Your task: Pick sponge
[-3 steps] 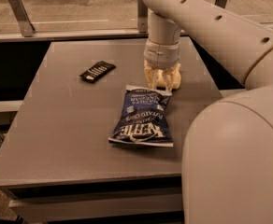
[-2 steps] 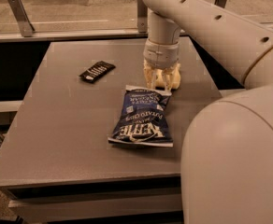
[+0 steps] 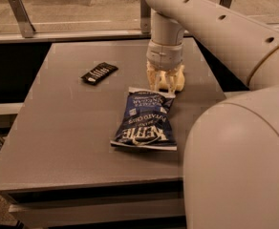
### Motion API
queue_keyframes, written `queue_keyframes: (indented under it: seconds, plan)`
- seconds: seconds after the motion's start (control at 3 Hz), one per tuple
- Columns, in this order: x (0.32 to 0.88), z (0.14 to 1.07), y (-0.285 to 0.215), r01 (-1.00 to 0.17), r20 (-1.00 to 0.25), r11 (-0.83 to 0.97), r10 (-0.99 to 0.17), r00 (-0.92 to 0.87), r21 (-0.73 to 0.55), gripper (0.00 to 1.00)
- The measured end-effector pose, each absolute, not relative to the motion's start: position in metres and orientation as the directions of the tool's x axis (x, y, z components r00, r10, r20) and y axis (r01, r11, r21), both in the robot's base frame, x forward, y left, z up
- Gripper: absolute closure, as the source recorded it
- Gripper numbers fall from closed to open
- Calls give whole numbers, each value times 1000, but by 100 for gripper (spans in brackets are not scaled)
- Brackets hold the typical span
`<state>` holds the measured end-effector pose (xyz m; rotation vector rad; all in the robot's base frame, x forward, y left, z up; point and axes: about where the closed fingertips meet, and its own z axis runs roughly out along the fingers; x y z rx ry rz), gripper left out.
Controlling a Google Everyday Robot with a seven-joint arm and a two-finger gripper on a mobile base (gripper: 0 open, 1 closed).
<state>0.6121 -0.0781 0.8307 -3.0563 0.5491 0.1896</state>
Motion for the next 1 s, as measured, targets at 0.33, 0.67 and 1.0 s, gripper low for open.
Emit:
queue_keyframes:
  seconds: [0.33,0.67,1.0]
  plan:
    - [612,831,-79,-350,-125,-937,-347,930,-8,56]
    - [612,832,-80,-352,-124,-936,-349,929,-7,56]
    - [612,833,-80,-353,-124,-935,-350,929,-7,47]
